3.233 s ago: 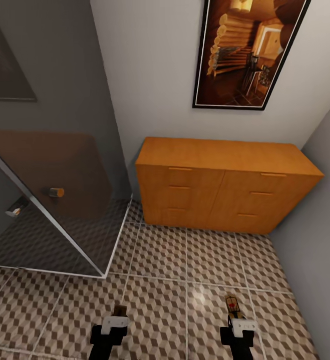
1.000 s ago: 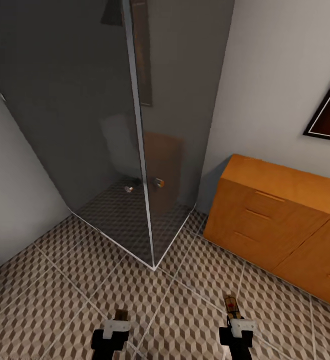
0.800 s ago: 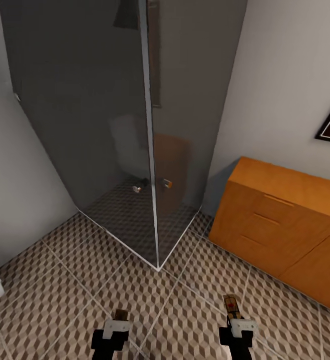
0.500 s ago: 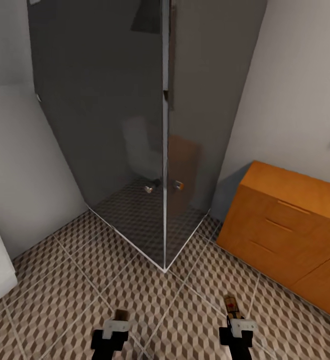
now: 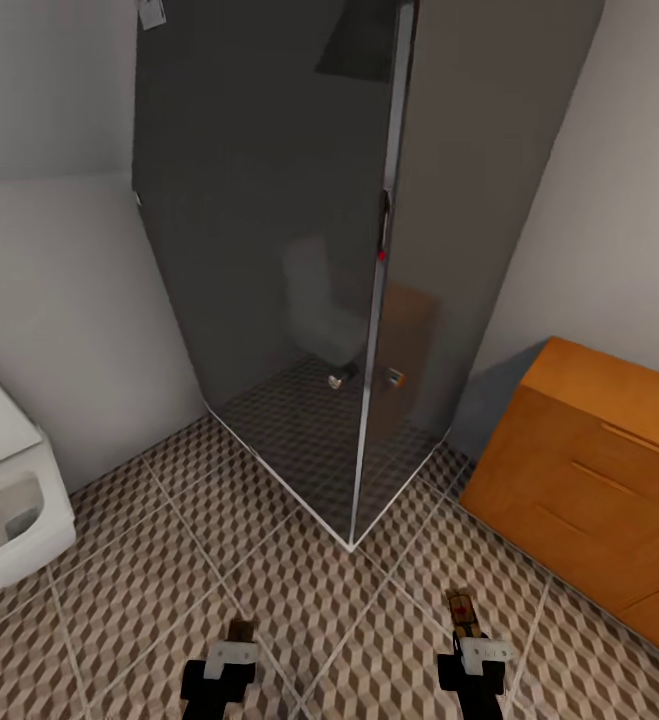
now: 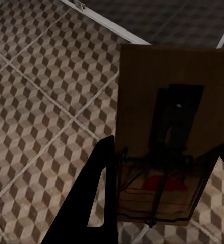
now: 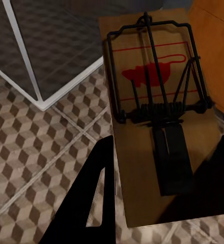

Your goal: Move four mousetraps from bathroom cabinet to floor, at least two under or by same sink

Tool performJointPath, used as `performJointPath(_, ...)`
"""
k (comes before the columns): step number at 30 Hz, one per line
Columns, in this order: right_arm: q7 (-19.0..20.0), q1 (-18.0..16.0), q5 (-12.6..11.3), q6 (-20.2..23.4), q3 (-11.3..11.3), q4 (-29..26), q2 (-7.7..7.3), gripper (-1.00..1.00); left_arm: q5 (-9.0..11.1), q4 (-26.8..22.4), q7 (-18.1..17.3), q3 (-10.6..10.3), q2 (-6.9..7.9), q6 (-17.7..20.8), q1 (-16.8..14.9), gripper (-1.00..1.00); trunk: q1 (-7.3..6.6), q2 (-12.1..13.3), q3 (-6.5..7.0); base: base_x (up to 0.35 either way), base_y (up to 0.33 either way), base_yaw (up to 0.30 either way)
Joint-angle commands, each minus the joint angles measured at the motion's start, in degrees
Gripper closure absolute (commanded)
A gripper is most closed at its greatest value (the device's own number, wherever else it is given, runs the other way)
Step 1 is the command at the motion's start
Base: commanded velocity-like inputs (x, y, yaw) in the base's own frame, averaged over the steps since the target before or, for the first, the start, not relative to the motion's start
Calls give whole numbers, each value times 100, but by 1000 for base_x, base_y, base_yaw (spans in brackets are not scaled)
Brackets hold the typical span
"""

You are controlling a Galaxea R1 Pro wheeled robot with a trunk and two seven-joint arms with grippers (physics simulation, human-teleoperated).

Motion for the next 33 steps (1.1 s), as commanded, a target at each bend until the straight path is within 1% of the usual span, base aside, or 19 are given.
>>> performJointPath(1,-44,-4,-6,-9,48,4,-1,100,35,-7,55,-49,6,-16,-9,100,3,-10,-4,0,0,232)
performJointPath(11,-37,-4,-6,-9,54,29,-1,100,35,6,55,-50,-1,-16,-9,100,3,-10,60,0,0,232)
performJointPath(19,-36,-4,-6,-4,56,50,-1,100,35,210,55,-50,-130,-28,-9,100,3,-10,111,0,0,232)
performJointPath(33,-36,-4,-6,-1,57,72,6,100,35,232,55,-50,-144,-34,-9,100,3,-10,200,0,0,232)
